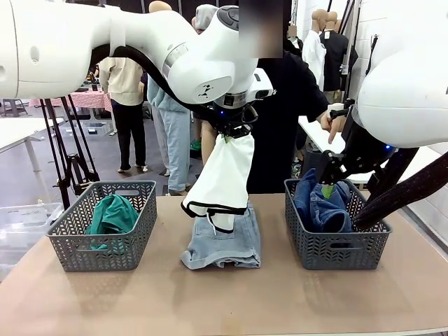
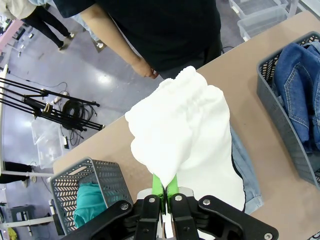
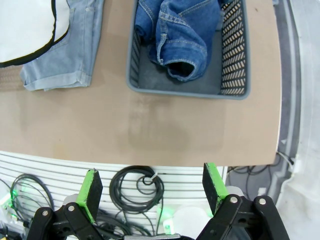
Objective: Sort the tops and bottoms.
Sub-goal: Sort the clothes according to human instructions.
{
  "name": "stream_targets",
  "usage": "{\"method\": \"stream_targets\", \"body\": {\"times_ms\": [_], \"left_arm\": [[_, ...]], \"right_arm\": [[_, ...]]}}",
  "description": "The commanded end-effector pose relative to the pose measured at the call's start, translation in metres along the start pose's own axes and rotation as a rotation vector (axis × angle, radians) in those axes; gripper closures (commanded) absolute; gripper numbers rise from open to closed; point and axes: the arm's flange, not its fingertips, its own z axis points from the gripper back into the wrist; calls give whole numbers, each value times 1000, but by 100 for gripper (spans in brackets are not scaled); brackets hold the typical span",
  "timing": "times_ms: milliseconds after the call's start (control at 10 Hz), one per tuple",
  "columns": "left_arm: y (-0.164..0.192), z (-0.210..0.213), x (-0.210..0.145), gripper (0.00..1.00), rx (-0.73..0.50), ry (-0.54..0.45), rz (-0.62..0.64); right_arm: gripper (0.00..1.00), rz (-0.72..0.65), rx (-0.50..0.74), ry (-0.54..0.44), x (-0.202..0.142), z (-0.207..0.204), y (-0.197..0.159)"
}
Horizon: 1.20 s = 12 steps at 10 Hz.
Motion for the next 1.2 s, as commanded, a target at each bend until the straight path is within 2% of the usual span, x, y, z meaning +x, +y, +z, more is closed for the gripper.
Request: {"method": "stream_targets", "body": {"times_ms": [0, 200, 400, 600, 700, 800, 900, 1100], "left_arm": [[5, 3, -1, 100, -16, -13, -11], [5, 3, -1, 100, -16, -13, -11], [5, 3, -1, 100, -16, -13, -11], [5, 3, -1, 100, -16, -13, -11], [5, 3, -1, 100, -16, -13, -11], [0, 0, 0, 100, 0, -1, 1], [-9, 6, 17, 100, -32, -59, -5], [-36, 17, 61, 100, -68, -165, -109]], "right_arm": [[0, 0, 0, 0, 0, 0, 0], [0, -15, -8, -2, -11, 18, -20], [0, 57, -10, 71, -31, 25, -46], [0, 34, -5, 80, -46, 29, -69], [0, 36, -9, 91, -46, 24, -81], [0, -24, 22, 88, -38, 14, -89], [0, 27, 5, 87, -43, 34, -70], [0, 27, 5, 87, -43, 34, -70]]}}
